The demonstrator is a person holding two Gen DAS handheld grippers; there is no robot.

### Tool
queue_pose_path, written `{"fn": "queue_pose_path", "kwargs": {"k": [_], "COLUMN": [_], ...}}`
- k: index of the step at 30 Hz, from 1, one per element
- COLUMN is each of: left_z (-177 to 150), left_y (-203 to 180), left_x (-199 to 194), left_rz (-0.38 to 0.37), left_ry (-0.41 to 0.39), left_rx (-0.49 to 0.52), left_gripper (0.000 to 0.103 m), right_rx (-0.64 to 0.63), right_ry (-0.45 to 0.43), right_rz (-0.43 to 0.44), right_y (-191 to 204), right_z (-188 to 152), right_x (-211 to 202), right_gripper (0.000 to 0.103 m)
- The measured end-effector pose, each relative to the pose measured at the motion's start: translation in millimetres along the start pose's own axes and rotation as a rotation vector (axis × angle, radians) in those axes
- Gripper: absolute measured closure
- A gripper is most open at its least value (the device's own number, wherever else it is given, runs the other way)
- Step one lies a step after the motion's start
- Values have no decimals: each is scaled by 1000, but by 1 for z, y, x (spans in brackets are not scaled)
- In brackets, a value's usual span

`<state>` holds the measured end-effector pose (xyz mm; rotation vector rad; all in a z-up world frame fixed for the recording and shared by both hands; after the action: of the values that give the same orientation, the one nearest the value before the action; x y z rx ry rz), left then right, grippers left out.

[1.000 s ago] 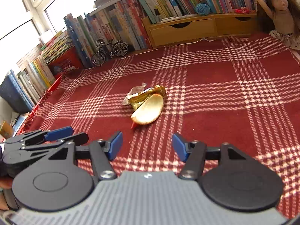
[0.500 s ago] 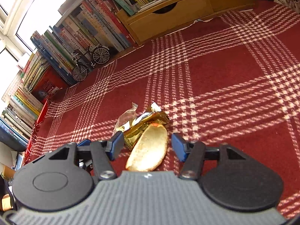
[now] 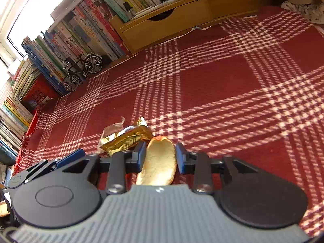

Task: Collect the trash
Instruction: 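Grasp the clear wrapper with the left tool while the right tool grasps the gold shell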

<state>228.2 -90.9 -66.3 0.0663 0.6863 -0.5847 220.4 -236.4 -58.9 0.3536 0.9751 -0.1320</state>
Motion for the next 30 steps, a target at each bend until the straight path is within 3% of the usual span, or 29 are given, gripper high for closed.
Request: {"fn": "queue_pose_path", "kwargs": {"k": [4, 9, 11, 17, 18, 19, 23, 25, 28, 30], "left_z": [3, 7, 8, 6, 4, 3, -1, -4, -6, -5], "left_y": [1, -6, -9, -19, -20, -20, -19, -20, -21, -20], "left_x": [10, 24, 27, 17, 13, 9, -11, -19, -23, -24], "left_rz": [0, -70, -71, -48, -47, -47, -56, -59, -46, -35], "left_ry": [4, -11, -13, -22, -24, -24, -41, -40, -37, -41], "left_rx": [-4, -55, -54, -14, -16, -21, -37, -26, 1, 5], "left_gripper": [69, 70, 82, 83, 85, 97, 97, 97, 93, 92], "right_rx": [4, -14, -30, -59, -59, -60, -79, -97, -97, -105], "right_ry": [-19, -28, -35, -52, -52, -54, -64, -59, -62, -57], "right_rz": [-9, -10, -17, 3, 9, 13, 20, 6, -13, -37], "right_y": [-16, -21, -20, -16, -16, -15, -14, -14, -14, -11], "right_z": [0, -4, -5, -8, -9, -9, -10, -12, -12, -12], "right_x": [-8, -11, -12, -22, -23, -25, -32, -33, -30, -25], "right_gripper": [66, 66, 66, 71, 72, 72, 72, 66, 33, 32]}}
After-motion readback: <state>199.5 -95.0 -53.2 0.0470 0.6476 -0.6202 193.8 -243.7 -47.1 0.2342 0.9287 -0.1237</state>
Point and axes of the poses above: each gripper's, at about its wrist camera, not at the fingertips, and x roughly the way its jaws point, y to its left, z to its top, the point moved 10 cm from there along x, roughly the way its jaws point, and after that the axes turned 14 degrees about -z, right-handed, at the moved point
